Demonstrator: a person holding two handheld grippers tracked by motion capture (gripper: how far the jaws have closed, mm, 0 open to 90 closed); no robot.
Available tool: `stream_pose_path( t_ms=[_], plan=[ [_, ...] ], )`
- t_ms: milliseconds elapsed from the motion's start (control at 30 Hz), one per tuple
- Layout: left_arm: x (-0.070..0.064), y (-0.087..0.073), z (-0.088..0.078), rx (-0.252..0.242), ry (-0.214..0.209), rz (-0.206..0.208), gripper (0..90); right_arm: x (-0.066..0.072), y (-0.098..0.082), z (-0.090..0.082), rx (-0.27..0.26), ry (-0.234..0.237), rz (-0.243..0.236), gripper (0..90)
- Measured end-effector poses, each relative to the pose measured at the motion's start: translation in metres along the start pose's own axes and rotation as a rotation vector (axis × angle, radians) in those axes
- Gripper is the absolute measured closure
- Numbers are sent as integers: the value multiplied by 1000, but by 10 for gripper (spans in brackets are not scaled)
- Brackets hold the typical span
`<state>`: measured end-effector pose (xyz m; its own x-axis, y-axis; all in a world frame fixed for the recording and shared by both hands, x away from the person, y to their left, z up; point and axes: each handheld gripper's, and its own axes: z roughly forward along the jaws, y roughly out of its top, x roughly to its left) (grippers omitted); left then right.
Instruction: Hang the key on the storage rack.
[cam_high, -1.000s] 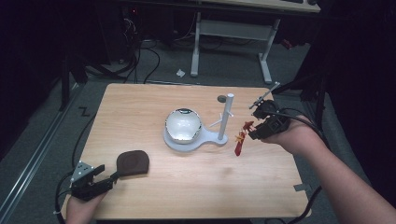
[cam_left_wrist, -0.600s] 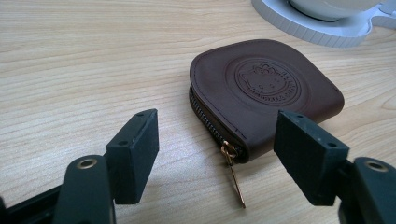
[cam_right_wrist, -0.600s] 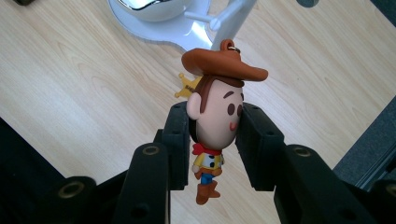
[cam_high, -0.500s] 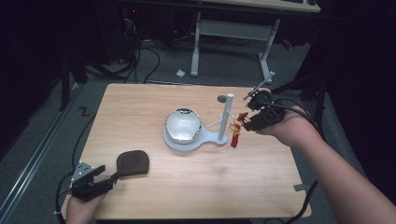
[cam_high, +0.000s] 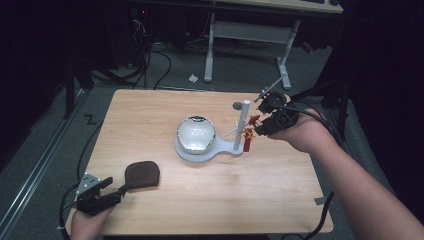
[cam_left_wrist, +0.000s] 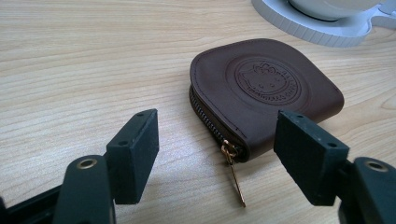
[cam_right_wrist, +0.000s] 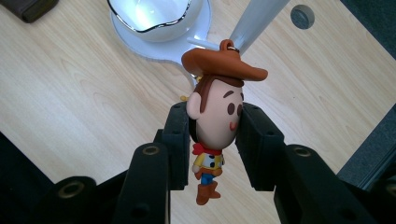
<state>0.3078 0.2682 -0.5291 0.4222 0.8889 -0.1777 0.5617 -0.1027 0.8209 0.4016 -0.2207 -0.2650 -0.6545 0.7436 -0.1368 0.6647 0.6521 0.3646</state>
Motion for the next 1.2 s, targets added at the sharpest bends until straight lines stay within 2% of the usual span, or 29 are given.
stream_pose_path(
  t_ms=[367,433,500,667,800,833,867,967,1200],
  plan=[
    [1,0,-1,-5,-1,-5,315,-10,3,8,1,-19,31,661],
    [1,0,-1,-5,-1,-4,315,-12,1,8,5,-22,48,661],
    [0,0,-1,-6,-1,-2,314,-14,0,9,-1,-20,40,661],
    [0,0,0,-2,-2,0,315,-16,-8,15,15,-11,53,661],
    [-1,0,0,-3,-2,2,315,-17,-16,24,17,0,59,660],
    [-1,0,-1,-4,-2,2,315,-16,-18,25,23,1,74,661],
    [-1,1,-1,-4,-2,4,315,-18,-19,27,22,3,61,661],
    [-1,1,0,-2,-2,6,315,-19,-23,31,24,6,64,661],
    [-1,0,0,2,-5,4,315,-21,-34,53,33,36,95,660]
  ],
)
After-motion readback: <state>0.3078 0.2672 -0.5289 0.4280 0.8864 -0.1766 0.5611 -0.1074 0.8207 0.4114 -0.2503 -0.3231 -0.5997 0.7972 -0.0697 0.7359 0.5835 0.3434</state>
